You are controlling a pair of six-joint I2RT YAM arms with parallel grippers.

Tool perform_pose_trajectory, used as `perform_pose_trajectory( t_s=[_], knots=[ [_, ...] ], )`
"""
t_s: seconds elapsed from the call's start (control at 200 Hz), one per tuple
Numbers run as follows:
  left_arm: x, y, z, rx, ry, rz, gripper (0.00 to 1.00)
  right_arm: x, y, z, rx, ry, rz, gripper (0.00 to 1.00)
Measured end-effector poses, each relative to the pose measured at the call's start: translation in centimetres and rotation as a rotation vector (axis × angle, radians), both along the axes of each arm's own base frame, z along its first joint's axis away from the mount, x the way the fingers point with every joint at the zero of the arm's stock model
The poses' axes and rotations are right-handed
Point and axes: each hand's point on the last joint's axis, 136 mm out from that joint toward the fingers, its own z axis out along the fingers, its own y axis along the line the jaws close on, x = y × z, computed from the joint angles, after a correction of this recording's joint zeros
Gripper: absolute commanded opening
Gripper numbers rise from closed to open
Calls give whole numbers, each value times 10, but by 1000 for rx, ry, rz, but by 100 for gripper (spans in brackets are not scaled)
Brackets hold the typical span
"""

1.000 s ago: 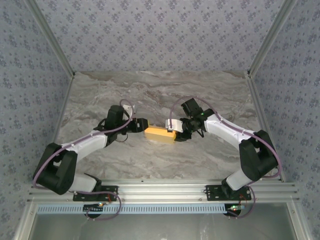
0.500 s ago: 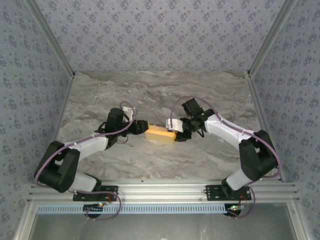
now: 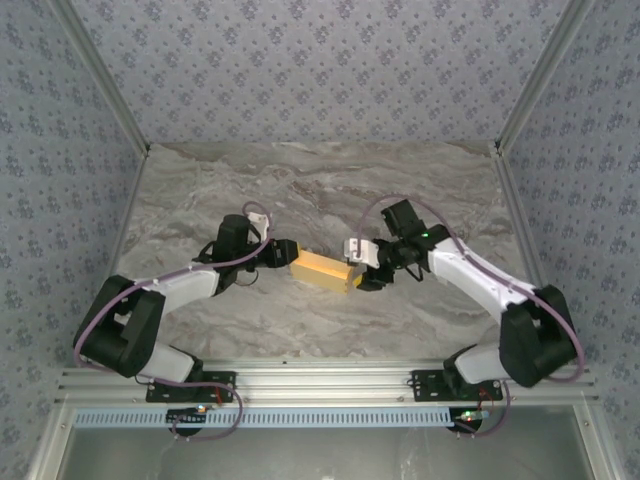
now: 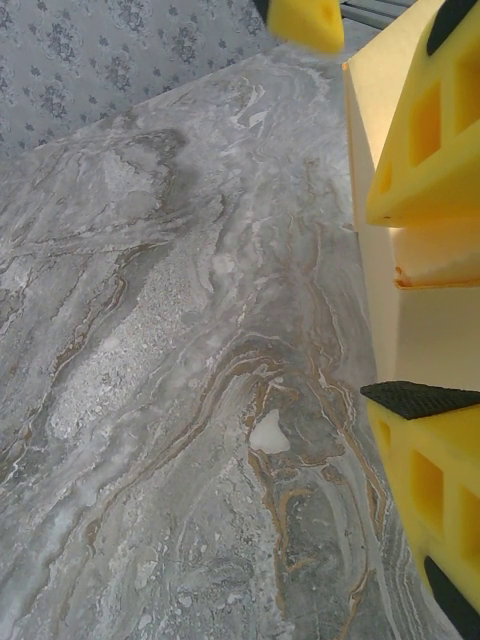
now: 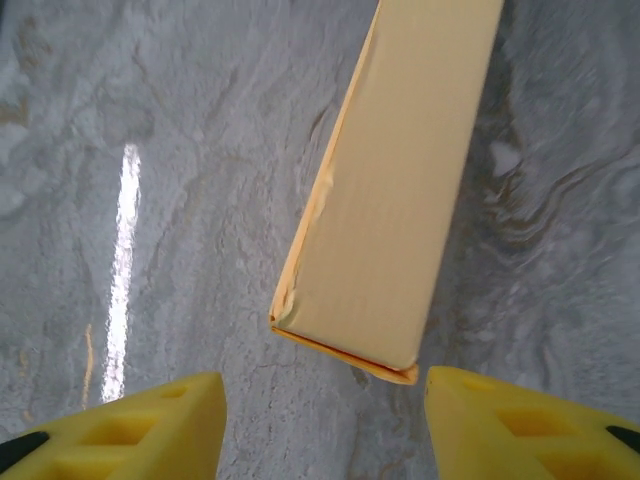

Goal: Fold the paper box

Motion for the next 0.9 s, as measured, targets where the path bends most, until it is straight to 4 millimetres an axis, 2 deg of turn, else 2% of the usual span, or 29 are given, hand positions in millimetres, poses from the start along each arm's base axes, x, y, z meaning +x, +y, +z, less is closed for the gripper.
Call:
perform_pose_trajectory(
  t_s=[0.085,0.175,0.265,0.48,0.615,0.899],
  knots=[
    [1,-1,0,-1,2,-2,46,4,-1,24,65,-47,-32,46],
    [2,-2,0,-1,3,-3,46,13,5,33,103,-84,-67,40],
    [4,-2,0,-1,1,-3,46,17,12,25,100,-79,-97,36],
    [3,-2,-1,3,6,-2,45,26,25,-13,25,-43,-124,33],
    [5,0,-1,6,3,9,45,37,25,-12,25,-81,-149,32],
    [6,1,-1,4,-3,11,46,49,14,-2,91,-99,-270,39]
  ],
)
